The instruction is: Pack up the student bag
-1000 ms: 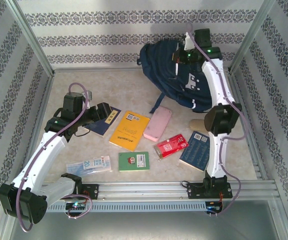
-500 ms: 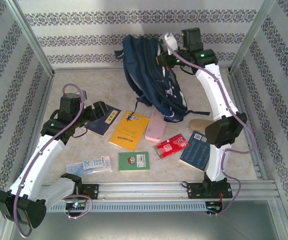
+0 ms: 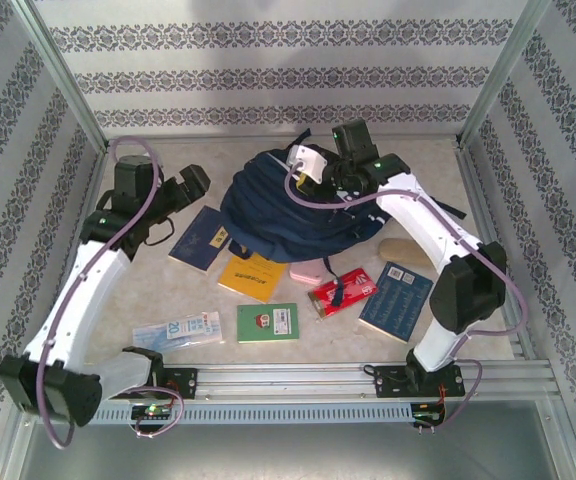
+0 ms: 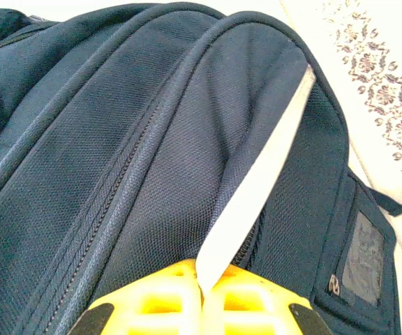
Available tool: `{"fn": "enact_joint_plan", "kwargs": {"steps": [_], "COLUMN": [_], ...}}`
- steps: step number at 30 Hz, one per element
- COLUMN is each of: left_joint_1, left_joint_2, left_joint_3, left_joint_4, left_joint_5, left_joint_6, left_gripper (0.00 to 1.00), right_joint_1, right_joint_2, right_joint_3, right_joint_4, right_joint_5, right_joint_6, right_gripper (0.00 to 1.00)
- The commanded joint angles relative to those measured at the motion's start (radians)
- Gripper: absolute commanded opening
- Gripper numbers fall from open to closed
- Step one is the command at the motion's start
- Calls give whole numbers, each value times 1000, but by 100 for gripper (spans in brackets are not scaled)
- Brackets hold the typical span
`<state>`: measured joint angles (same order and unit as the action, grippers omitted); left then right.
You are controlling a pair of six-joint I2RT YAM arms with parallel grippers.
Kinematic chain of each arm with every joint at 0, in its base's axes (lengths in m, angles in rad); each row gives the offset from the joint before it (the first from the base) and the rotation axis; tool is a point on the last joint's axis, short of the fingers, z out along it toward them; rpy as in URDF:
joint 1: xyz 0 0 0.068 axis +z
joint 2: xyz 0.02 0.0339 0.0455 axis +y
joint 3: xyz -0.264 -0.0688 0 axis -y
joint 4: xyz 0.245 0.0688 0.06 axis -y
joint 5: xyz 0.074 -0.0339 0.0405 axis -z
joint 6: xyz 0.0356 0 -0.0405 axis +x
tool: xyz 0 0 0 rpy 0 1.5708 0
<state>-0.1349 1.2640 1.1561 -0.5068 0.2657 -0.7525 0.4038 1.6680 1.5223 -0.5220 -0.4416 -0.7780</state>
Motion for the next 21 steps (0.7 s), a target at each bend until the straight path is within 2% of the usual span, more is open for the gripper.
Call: {"fn": "enact_joint_plan", "kwargs": {"steps": [1,3,5,14,17,19,21], "left_joint_1": [15,15,16,11,8,5,-1], "left_joint_2": [95,149,185,274,322,355,380], "left_joint_3": [-64,-105,-134,-220,-230,-246,-250], "left_joint_4": [100,208,296,619,702,792,868], "left_joint_5": [255,360,407,475,488,501,507], "left_joint_6": [-107,-166,-224,-405,-458,-512,-558], "left_gripper": [99,99,98,88,72,55,31], "right_joint_1": [-13,-18,-25,-43,-43,-47,-48], "right_joint_2": [-105,-118,-125,-116,-111,-108,-101], "right_joint_3": [-31,-66,-91,-117,-122,-125,-125], "right_joint_4": [223,242,265,298,310,321,333], "right_joint_5": [-66,-77,-86,-150,-164,-172,-174], "right_joint_6": [-64,-59,-42,39,69,100,155], "right_gripper": [0,0,0,0,0,0,0]}}
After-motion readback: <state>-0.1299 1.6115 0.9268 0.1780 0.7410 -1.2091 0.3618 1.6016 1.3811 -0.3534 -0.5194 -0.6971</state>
